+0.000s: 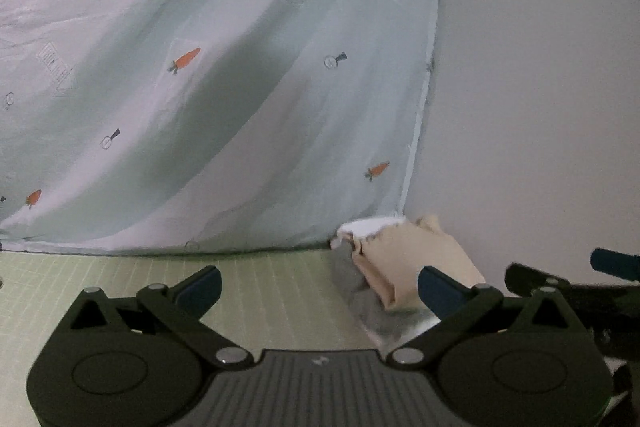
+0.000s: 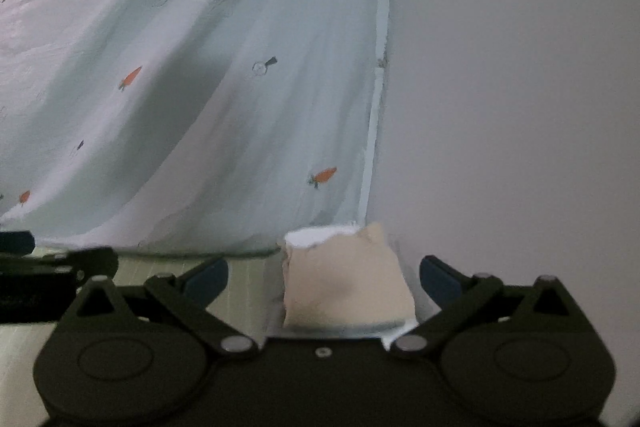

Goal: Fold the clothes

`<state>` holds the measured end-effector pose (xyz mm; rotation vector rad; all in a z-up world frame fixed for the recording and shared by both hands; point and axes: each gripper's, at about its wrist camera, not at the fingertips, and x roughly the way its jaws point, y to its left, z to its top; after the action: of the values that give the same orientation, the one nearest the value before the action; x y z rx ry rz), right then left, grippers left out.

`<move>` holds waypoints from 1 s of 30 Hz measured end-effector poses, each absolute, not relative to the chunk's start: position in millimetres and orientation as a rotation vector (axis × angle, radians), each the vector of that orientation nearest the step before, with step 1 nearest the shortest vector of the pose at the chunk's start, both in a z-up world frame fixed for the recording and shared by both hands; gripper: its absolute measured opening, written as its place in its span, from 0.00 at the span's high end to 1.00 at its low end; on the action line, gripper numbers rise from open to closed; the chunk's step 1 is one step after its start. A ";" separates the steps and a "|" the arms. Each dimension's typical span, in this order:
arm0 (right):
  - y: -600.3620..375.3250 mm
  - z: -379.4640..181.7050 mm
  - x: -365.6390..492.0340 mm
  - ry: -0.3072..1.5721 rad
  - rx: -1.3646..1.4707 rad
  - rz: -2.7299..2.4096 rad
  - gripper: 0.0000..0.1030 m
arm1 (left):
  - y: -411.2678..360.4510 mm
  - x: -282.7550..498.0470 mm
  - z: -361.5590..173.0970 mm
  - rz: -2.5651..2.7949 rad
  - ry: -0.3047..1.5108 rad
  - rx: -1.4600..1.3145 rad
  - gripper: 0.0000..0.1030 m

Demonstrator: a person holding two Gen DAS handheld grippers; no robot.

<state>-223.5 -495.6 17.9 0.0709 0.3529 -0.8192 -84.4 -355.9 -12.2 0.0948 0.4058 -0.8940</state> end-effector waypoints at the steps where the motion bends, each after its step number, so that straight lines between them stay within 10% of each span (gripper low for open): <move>1: -485.1 15.5 -227.5 0.360 0.081 -0.826 0.00 | -347.8 -86.6 -12.6 -0.899 0.404 0.105 0.00; 30: -296.3 -22.0 -277.9 0.499 0.149 -0.957 0.00 | -213.7 -117.4 -42.5 -1.072 0.520 0.178 0.00</move>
<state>-277.9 -296.3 -22.0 0.1492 0.4988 -0.9574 -117.4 -213.7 -42.5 0.1780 0.5197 -1.0722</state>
